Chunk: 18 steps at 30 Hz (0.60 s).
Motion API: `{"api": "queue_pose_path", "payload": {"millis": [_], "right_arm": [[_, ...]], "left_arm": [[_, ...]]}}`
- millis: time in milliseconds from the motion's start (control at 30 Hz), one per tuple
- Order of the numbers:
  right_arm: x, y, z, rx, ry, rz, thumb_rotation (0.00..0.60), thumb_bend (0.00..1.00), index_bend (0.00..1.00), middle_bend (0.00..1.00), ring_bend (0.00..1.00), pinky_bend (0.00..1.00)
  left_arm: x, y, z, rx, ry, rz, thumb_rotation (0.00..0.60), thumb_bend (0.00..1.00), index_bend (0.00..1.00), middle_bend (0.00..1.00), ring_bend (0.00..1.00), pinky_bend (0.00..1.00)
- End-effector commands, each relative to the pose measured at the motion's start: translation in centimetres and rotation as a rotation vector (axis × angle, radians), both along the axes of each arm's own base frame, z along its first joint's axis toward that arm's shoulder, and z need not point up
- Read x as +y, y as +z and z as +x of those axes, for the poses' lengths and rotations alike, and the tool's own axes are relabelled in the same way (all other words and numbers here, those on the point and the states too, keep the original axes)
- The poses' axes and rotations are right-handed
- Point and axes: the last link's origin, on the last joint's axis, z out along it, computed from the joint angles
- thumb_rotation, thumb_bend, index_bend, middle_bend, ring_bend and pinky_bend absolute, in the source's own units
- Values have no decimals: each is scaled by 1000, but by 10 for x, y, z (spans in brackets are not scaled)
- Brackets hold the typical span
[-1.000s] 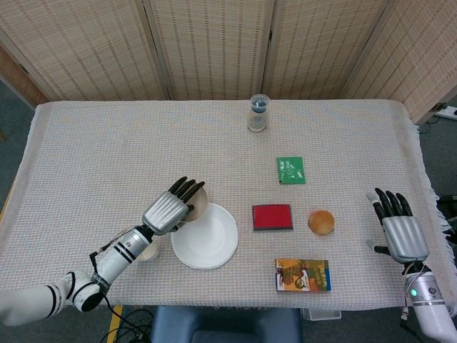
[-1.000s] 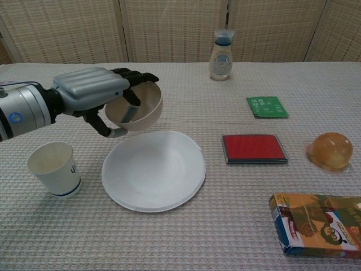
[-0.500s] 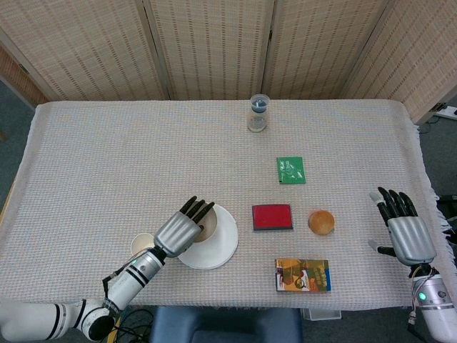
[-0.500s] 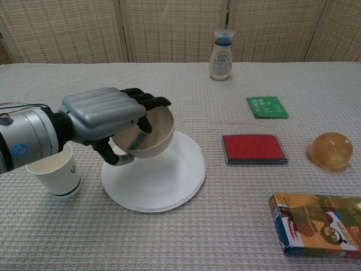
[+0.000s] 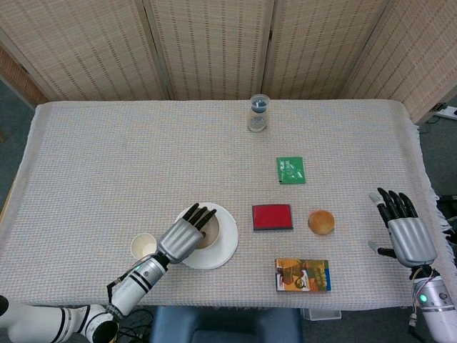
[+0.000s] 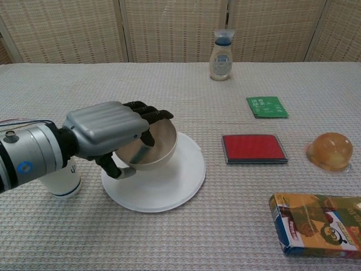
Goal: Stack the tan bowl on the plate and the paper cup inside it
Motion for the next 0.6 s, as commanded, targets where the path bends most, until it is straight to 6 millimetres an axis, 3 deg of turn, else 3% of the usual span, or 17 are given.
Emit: {"api": "queue_pose_path", "payload": {"millis": [33, 400, 600], "right_arm": [[0, 1, 0, -3, 0, -1, 600, 89, 75, 0, 0, 0], [1, 3, 0, -11, 11, -6, 600, 89, 75, 0, 0, 0], [0, 2, -1, -10, 9, -6, 600, 89, 75, 0, 0, 0]], "left_arm": [[-1, -5, -1, 8, 1, -10, 600, 359, 667, 0, 0, 56], [-3, -15, -2, 24, 3, -24, 600, 358, 659, 0, 0, 56], [-2, -12, -1, 12, 4, -41, 600, 352, 543, 0, 0, 56]]}}
